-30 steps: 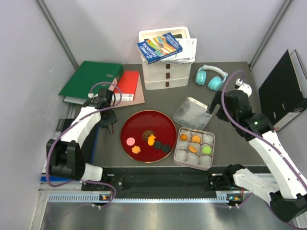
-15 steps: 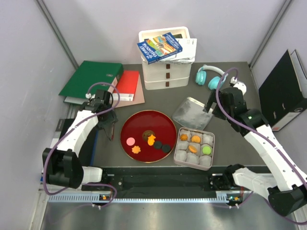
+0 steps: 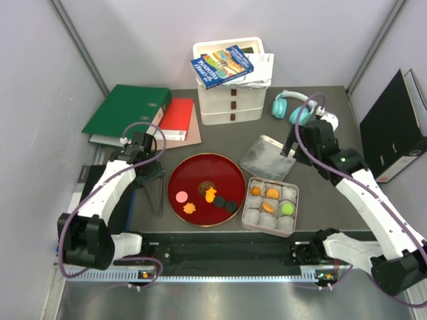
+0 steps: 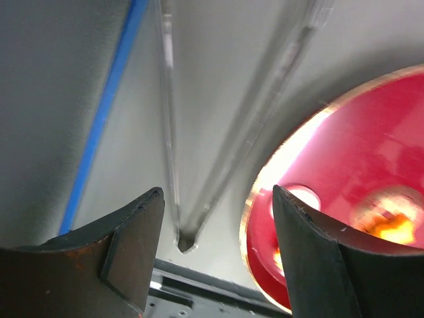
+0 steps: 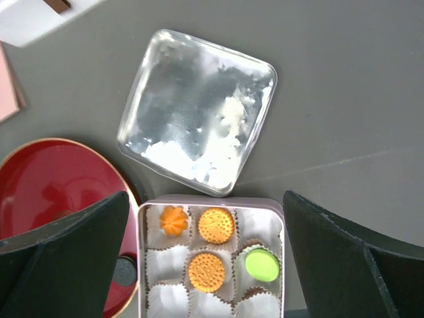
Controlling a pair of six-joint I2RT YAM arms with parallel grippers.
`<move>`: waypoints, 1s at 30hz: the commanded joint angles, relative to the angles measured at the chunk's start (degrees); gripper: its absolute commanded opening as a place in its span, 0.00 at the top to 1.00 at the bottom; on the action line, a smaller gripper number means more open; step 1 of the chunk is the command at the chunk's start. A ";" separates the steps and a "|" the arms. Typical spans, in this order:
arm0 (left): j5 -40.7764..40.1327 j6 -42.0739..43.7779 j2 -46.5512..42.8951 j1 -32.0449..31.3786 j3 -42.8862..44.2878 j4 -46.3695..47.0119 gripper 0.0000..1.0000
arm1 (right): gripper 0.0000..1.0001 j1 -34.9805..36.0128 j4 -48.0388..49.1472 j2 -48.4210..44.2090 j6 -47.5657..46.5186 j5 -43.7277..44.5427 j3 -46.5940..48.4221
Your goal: Pack the cookies
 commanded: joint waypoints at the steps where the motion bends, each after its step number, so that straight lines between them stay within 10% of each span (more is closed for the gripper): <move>1: 5.55 -0.07 -4.15 0.14 4.81 1.94 0.29 | 0.01 -0.54 -1.37 5.55 -2.09 -1.64 0.87; 9: 8.39 -0.06 -4.24 -8.71 8.07 3.00 0.21 | 0.01 -5.28 -1.02 11.54 -1.13 -3.05 -1.67; 12: 8.81 -2.77 -3.02 -10.93 9.47 3.09 0.01 | 0.03 -10.55 -0.85 15.84 0.36 -7.25 -2.11; 21: 19.10 -4.29 -3.01 -11.64 7.19 8.62 0.01 | 0.40 -13.20 5.83 25.16 1.60 -9.64 -2.73; 30: 15.41 -3.84 -2.40 -12.87 8.86 6.07 0.01 | 0.42 -14.51 9.17 36.77 3.44 -8.24 1.05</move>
